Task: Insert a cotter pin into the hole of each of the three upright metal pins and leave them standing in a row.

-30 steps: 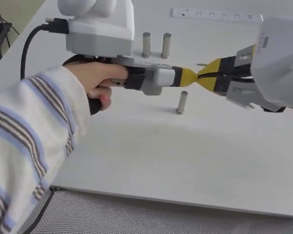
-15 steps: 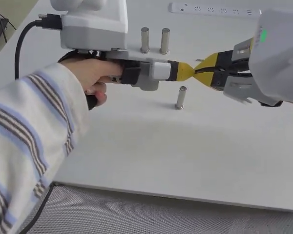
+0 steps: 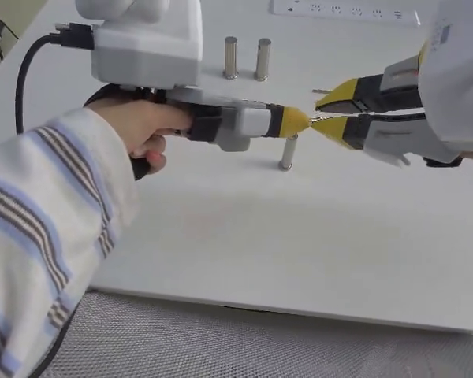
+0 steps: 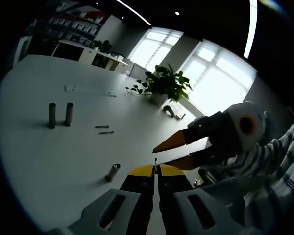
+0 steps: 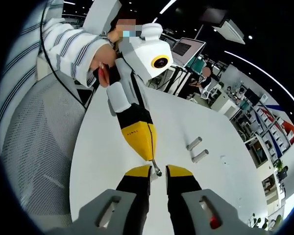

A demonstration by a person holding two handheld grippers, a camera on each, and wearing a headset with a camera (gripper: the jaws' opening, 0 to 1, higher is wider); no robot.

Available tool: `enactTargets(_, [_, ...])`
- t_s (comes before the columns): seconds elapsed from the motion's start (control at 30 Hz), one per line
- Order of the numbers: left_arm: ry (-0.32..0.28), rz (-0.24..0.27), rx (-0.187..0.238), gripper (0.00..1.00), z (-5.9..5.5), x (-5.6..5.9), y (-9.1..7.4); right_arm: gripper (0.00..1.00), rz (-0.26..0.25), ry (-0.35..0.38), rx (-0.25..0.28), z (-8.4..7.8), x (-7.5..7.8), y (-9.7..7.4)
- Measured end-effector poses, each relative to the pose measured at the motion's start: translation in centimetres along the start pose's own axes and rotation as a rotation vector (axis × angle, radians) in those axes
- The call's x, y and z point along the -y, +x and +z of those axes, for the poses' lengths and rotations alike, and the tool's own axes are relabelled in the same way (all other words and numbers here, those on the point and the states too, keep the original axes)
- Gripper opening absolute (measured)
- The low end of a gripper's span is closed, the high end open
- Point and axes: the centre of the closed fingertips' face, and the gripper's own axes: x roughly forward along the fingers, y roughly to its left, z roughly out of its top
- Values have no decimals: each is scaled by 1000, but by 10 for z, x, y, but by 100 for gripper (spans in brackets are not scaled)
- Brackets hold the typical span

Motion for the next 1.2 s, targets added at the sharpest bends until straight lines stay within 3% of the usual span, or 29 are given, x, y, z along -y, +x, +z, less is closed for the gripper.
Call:
enactTargets(0.1, [36,8,-1,0,4,-11,-1,13,29,29,-9,-6,-2,0])
enactTargets(0.33, [250,13,-14,0,-1,7,-11,20,149,207,12,-14,-15,-3])
enactTargets(0.73, [522,-9,-39,0,-7,18,-11,19,244,262,14,-17,-22,-1])
enactTargets(0.87, [551,-19,-43,0,-8,21,-10,19,260,266,17,-16,-25,1])
enactTargets(1.07, [642,-34,-66,0,-11,23,-8,17,285,267,19,-13,-28,2])
enactTargets(1.17, [655,-42,-67,0,-10,23,-8,15,294,260,16,-13,-29,2])
enactTargets(1.2, [728,-73,-61,0,-14,26,-17,15,298,260,17,-12,-29,2])
